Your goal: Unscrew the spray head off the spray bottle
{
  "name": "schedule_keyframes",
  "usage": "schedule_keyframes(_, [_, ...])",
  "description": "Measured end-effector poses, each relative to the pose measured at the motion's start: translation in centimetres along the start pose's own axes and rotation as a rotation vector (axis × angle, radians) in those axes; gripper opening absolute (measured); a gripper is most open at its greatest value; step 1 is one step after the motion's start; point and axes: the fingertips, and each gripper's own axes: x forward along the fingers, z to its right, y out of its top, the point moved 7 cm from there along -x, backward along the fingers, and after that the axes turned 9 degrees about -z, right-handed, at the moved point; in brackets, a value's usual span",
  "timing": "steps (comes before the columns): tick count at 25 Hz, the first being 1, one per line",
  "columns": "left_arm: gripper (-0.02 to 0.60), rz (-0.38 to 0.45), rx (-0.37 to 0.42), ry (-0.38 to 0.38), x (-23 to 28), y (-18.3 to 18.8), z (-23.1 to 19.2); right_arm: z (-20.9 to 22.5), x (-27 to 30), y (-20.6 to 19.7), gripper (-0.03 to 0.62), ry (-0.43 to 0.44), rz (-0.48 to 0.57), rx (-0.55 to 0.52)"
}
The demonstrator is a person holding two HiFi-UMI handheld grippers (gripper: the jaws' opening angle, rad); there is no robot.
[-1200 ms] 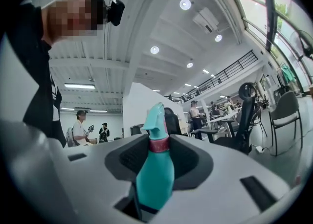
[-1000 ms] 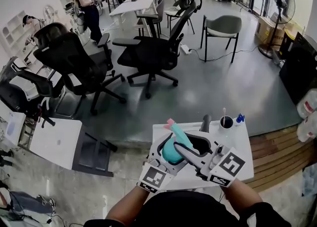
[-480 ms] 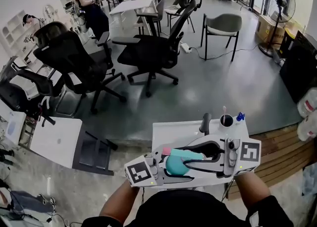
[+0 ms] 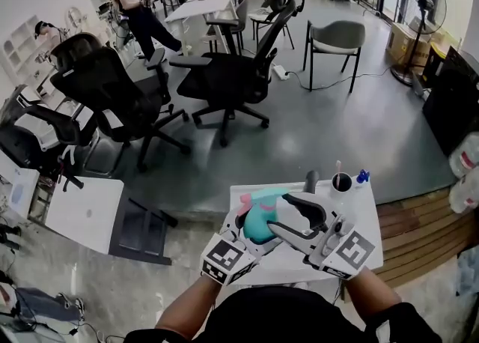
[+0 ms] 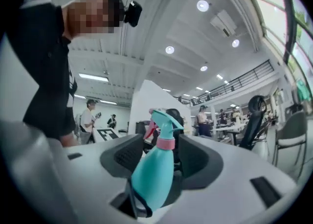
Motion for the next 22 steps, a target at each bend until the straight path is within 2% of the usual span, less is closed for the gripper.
schedule_keyframes(2, [0.437, -0.007, -0.021, 0.050, 0.2, -0.3, -0.1, -0.2, 0.4, -0.2, 0.210, -0.089, -0.026, -0.033])
schedule_keyframes(5, [0.436, -0.011, -0.026, 0.089, 0.6, -0.4, 0.2, 0.0, 0.9, -0.5, 0.186, -0.163, -0.044, -0.001])
schedule_keyframes(11, [0.437, -0.026, 0.006, 0.155, 1.0, -0.3, 0.8, -0.3, 1.4, -0.6, 0.149, -0.229, -0.069, 0.029])
schedule_keyframes(17, [0.437, -0.059, 0.067, 0.223, 1.0, -0.6, 0.5, -0.4, 1.6, -1.1, 0.154, -0.259, -0.089, 0.029])
schedule_keyframes(22, [0.437, -0.069, 0.056, 0.268, 0.8, 0.3, 0.5, -0.4, 1.7, -1.1, 0.160, -0.272, -0.092, 0.042])
